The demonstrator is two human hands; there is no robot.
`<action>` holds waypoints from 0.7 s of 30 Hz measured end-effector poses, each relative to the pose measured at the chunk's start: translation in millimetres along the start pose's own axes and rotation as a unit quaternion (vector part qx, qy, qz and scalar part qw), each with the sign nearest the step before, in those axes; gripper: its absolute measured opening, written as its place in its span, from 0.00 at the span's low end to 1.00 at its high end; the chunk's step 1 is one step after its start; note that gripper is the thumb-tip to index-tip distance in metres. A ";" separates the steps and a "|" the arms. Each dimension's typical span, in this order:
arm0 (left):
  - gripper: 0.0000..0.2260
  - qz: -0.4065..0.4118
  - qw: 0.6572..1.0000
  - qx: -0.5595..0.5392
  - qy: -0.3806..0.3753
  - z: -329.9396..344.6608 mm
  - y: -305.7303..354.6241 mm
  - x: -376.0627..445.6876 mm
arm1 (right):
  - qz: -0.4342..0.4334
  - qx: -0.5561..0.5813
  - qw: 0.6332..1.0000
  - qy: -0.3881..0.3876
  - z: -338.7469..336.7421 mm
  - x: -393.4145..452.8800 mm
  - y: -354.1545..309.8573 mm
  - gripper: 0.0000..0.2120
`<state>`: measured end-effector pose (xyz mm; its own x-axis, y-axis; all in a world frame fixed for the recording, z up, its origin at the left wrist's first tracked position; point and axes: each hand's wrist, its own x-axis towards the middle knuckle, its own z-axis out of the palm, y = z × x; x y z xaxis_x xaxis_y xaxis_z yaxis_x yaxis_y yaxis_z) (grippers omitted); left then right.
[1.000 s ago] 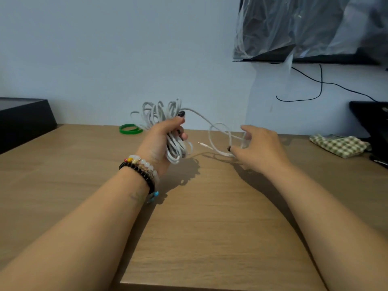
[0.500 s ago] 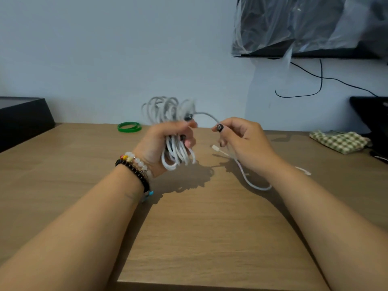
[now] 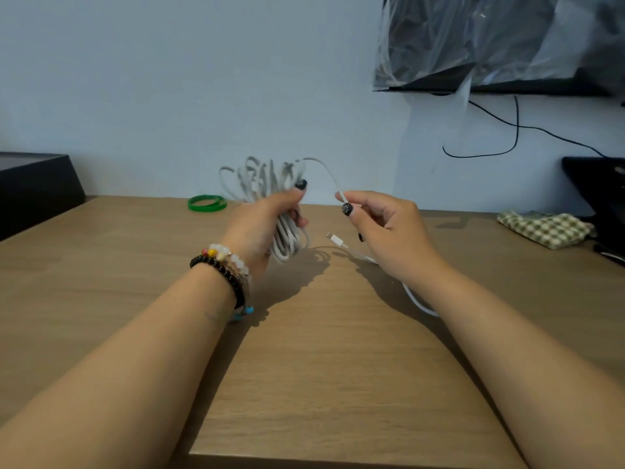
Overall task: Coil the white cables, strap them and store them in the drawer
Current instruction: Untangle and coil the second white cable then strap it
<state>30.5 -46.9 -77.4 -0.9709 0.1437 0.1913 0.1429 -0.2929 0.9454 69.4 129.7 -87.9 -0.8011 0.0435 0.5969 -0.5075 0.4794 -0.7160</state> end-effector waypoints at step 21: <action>0.13 0.010 0.998 0.010 -0.062 8.1 -8.4 -6.8 | -0.168 -0.194 0.966 -0.017 7.1 1.0 7.5 0.13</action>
<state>37.5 -37.7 -84.5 -0.9370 0.2534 0.2405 0.1673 -0.2789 0.9456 62.6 127.1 -95.3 -0.6256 -0.1970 0.7548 -0.5888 0.7540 -0.2912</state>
